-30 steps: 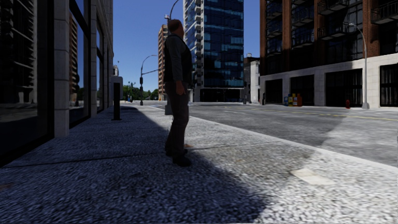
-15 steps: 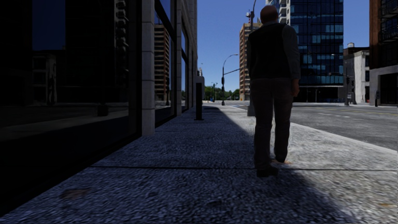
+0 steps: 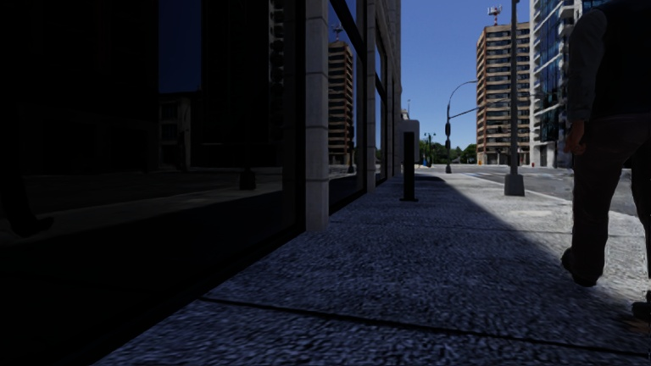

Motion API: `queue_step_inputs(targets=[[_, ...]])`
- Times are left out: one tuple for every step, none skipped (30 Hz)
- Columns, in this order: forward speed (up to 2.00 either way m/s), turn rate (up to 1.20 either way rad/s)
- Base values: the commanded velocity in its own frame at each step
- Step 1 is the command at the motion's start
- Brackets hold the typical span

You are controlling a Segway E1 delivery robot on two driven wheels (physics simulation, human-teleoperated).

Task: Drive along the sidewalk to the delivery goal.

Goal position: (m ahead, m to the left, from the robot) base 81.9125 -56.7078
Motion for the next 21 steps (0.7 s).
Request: queue_step_inputs(targets=[[2.00,0.00],[2.00,0.00],[2.00,0.00],[2.00,0.00],[2.00,0.00],[2.00,0.00],[2.00,0.00],[2.00,0.00],[2.00,0.00],[2.00,-0.02],[2.00,-0.10],[2.00,-0.27],[2.00,-0.27],[2.00,-0.40],[2.00,-0.44],[1.99,-0.45],[1.83,-0.46],[1.65,-0.46],[1.53,-0.46],[1.53,-0.46],[1.47,-0.46]])
